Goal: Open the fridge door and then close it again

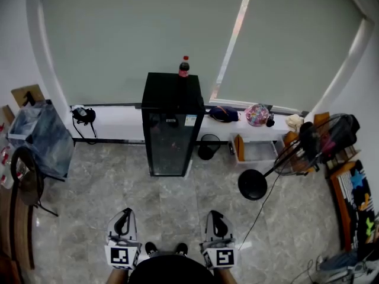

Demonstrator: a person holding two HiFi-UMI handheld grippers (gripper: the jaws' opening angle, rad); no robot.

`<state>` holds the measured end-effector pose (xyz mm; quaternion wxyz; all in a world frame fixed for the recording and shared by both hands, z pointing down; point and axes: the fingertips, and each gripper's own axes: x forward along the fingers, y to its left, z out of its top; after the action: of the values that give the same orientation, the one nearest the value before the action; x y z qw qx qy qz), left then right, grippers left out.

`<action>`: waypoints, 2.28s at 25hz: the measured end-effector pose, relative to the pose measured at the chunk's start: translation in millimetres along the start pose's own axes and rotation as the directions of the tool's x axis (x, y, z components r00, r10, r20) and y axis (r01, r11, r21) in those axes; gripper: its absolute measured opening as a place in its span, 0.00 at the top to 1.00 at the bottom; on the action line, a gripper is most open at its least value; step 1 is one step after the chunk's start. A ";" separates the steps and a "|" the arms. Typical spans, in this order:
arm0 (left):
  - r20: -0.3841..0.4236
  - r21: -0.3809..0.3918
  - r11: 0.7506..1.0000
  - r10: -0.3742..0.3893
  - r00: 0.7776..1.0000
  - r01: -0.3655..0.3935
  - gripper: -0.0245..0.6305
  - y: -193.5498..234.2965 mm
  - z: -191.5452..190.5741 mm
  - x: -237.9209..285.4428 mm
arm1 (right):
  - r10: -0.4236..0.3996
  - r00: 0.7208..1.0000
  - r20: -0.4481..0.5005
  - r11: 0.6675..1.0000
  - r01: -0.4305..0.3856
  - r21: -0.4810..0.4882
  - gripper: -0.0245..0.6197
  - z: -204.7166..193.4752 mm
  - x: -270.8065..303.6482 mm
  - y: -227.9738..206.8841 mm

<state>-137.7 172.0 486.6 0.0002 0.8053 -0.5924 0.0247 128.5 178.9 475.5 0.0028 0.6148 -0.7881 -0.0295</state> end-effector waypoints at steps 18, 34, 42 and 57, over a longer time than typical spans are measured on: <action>-0.042 0.013 1.000 0.024 0.999 -0.024 0.78 4.9 -9.4 -1.7 | -0.004 1.000 -0.014 1.000 0.004 0.000 0.96 -8.0 0.3 -2.5; -0.032 0.021 0.999 0.031 0.999 -0.031 0.64 -0.4 -11.4 4.3 | 0.002 1.000 -0.003 1.000 -0.002 0.000 0.96 -8.2 1.2 -3.3; -0.036 0.044 0.998 0.048 0.998 -0.046 0.52 5.8 -11.7 8.9 | -0.002 1.000 -0.002 1.000 0.002 0.013 0.95 -9.5 4.8 -4.7; -0.016 0.029 0.994 0.101 0.995 -0.101 0.23 16.4 -8.5 8.8 | -0.008 1.000 -0.007 1.000 0.008 0.002 0.95 -10.8 5.5 -5.8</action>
<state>-151.0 159.0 495.0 -0.0072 0.7739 -0.6320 0.0400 133.2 171.7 485.9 0.0048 0.6180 -0.7857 -0.0266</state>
